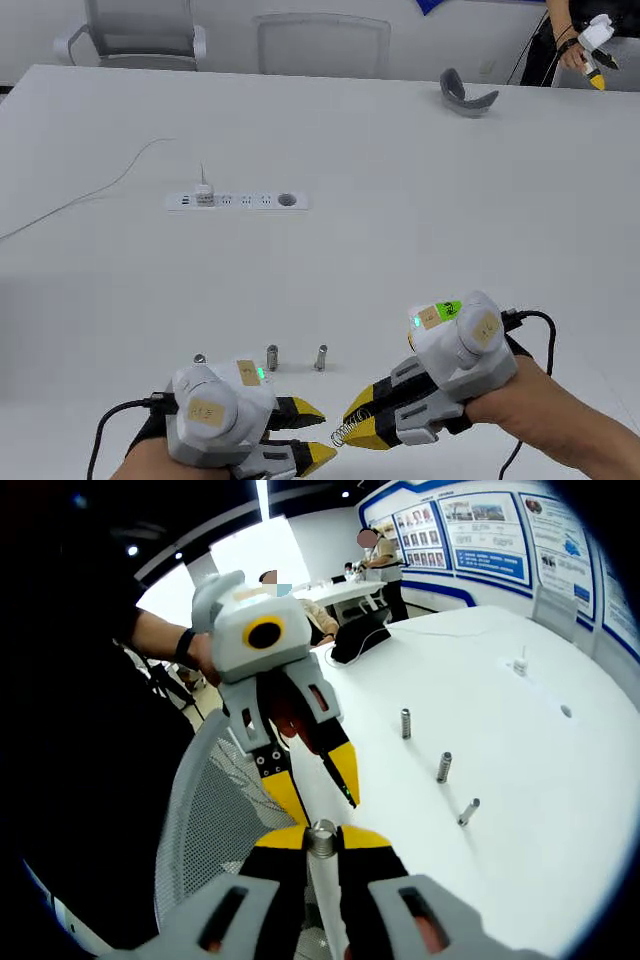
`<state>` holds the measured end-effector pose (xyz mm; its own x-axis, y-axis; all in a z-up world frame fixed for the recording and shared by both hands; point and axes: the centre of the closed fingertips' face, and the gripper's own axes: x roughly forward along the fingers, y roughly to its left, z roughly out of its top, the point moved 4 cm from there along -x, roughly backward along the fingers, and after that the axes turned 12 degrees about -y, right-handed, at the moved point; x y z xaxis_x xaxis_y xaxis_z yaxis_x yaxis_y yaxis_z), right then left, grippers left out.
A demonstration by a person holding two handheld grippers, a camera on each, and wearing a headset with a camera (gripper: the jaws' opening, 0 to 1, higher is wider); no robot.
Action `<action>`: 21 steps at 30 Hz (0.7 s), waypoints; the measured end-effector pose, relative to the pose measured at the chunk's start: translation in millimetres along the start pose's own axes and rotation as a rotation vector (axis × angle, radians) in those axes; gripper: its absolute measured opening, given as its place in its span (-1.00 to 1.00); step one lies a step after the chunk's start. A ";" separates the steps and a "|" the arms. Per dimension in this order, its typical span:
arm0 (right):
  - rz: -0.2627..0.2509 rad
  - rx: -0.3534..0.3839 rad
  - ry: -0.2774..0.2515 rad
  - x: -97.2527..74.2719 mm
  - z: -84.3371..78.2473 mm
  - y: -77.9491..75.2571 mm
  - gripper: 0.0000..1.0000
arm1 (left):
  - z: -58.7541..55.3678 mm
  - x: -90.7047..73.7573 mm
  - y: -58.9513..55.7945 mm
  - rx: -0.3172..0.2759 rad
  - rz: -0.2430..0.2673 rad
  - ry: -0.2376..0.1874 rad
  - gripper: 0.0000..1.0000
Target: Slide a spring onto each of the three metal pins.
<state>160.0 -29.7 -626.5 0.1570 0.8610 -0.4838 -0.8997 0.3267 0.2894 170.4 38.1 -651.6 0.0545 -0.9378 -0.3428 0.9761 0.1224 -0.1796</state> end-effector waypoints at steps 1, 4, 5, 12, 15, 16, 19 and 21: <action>-0.007 0.003 -0.002 -0.8 -0.8 -0.2 -0.75 | -1.5 -1.9 1.1 -0.003 0.007 0.003 -0.53; -0.045 0.027 -0.001 -2.5 -5.4 -3.9 -0.75 | -3.5 -6.8 7.0 -0.023 0.049 -0.006 -0.45; -0.066 0.033 0.003 -3.4 -7.6 -5.9 -0.75 | -4.0 -8.3 9.3 -0.031 0.061 -0.012 -0.46; -0.109 0.071 -0.004 -6.8 -20.3 -6.3 -0.75 | -8.9 -21.8 22.7 -0.064 0.139 -0.030 -0.43; -0.139 0.086 0.005 -7.4 -26.2 -8.8 -0.75 | -10.3 -28.2 28.6 -0.082 0.171 -0.039 -0.41; -0.146 0.094 0.004 -7.5 -27.0 -9.4 -0.75 | -10.4 -30.2 30.2 -0.088 0.179 -0.043 -0.40; -0.168 0.108 0.014 -7.3 -31.4 -12.6 -0.75 | -12.8 -38.5 38.0 -0.104 0.222 -0.053 -0.36; -0.179 0.109 0.024 -7.1 -33.4 -15.4 -0.75 | -15.9 -43.2 42.2 -0.113 0.240 -0.053 -0.32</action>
<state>159.1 -53.9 -655.1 0.2989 0.7763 -0.5550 -0.8087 0.5148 0.2846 205.9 88.9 -659.0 0.2958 -0.8928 -0.3397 0.9041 0.3764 -0.2021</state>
